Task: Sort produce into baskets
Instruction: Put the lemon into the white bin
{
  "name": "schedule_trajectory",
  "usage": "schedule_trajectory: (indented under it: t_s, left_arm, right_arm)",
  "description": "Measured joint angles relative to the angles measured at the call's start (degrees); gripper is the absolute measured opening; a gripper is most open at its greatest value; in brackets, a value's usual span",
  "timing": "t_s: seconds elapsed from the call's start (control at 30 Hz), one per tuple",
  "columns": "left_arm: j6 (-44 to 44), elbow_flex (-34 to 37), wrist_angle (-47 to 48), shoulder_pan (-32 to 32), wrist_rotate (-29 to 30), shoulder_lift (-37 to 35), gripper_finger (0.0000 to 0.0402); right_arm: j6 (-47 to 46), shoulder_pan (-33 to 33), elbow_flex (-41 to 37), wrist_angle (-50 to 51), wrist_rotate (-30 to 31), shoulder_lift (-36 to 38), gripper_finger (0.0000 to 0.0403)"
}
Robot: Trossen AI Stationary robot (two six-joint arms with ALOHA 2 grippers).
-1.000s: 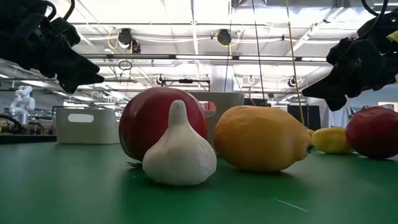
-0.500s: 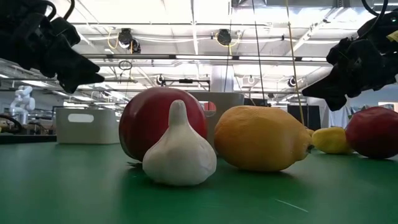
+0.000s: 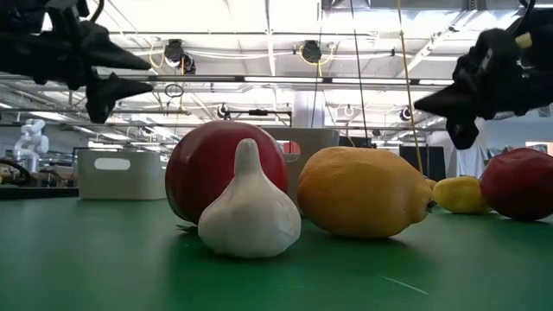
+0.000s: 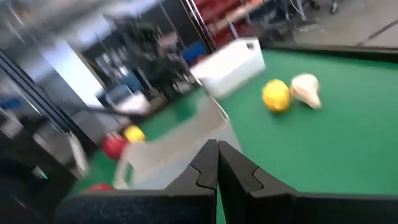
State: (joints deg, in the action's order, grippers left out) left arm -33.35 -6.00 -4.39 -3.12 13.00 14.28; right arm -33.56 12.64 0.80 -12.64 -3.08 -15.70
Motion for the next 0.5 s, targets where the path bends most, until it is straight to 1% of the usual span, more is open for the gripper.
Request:
schedule_trajectory:
  t_s: [0.07, 0.17, 0.23, 0.3, 0.37, 0.5]
  left_arm:
    - [-0.63, 0.0, -2.39, -0.02, 0.33, 0.0, 0.0182]
    - [-0.67, 0.0, -5.92, -0.02, -0.03, 0.04, 0.0182]
    - [2.03, -0.17, -8.69, -0.02, -2.3, 0.43, 0.0182]
    - [5.11, -1.5, -9.36, -0.02, -5.57, 1.34, 0.0182]
    - [7.85, -3.49, -9.21, -0.03, -7.22, 2.86, 0.0182]
    - [12.83, -8.94, -6.54, -0.02, -10.12, 7.7, 0.0182]
  right_arm:
    - [-4.09, 0.0, 0.0, -4.87, -0.87, 0.02, 0.0]
    - [-6.14, -0.39, 0.7, -10.98, -2.37, -0.06, 0.0]
    - [-6.32, -1.05, 2.59, -11.49, -2.38, -0.67, 0.0]
    - [-6.31, -2.08, 5.3, -10.82, -1.59, -1.92, 0.0]
    - [-5.46, -3.31, 8.39, -10.72, -0.12, -4.41, 0.0]
    - [0.11, -5.5, 15.25, -9.22, 1.73, -10.97, 0.0]
